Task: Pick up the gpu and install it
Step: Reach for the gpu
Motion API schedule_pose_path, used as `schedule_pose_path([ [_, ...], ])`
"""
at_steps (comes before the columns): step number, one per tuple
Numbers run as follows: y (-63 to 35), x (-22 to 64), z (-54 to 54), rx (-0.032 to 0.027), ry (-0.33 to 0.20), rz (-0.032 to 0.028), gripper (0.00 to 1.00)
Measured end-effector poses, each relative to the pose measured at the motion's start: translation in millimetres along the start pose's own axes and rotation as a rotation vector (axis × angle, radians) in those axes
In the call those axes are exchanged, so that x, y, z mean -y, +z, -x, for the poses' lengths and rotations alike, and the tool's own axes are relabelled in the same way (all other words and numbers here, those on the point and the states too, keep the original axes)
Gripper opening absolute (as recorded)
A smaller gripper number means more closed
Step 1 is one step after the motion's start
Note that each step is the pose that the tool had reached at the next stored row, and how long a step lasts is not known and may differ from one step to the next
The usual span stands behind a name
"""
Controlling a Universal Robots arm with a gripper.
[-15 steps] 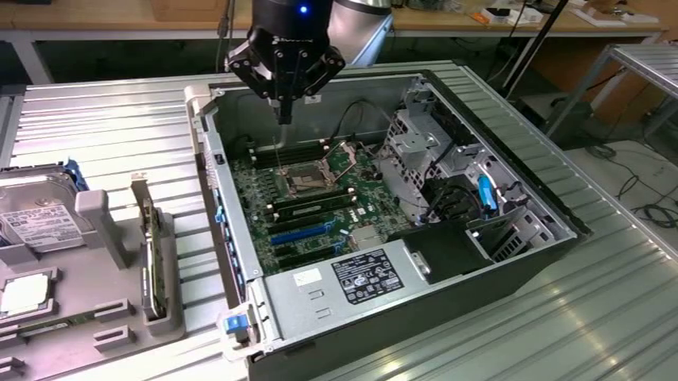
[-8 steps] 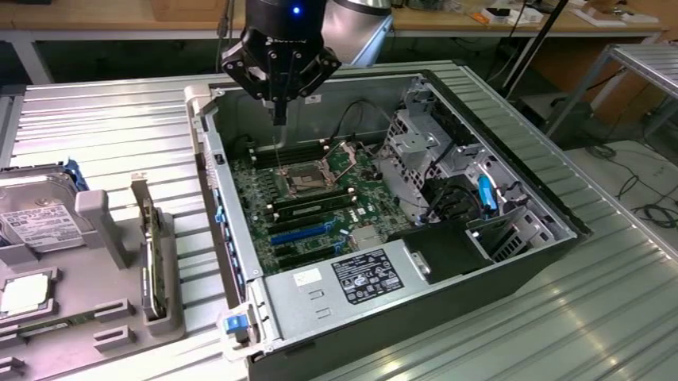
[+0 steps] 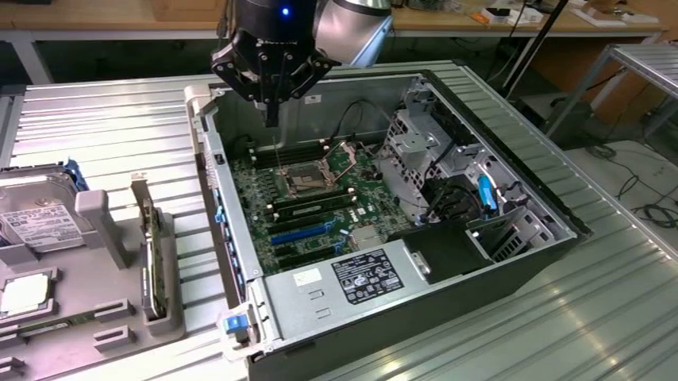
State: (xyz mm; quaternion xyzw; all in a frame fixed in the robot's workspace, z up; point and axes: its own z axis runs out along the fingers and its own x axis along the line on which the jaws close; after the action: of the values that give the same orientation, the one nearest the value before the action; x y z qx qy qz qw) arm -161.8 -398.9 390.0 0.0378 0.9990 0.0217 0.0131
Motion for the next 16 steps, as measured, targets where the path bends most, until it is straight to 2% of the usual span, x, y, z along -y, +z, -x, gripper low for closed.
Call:
schedule_pose_path([
  [16,1.0,1.5,-18.5,-0.0001,0.0,-0.0001,0.11],
])
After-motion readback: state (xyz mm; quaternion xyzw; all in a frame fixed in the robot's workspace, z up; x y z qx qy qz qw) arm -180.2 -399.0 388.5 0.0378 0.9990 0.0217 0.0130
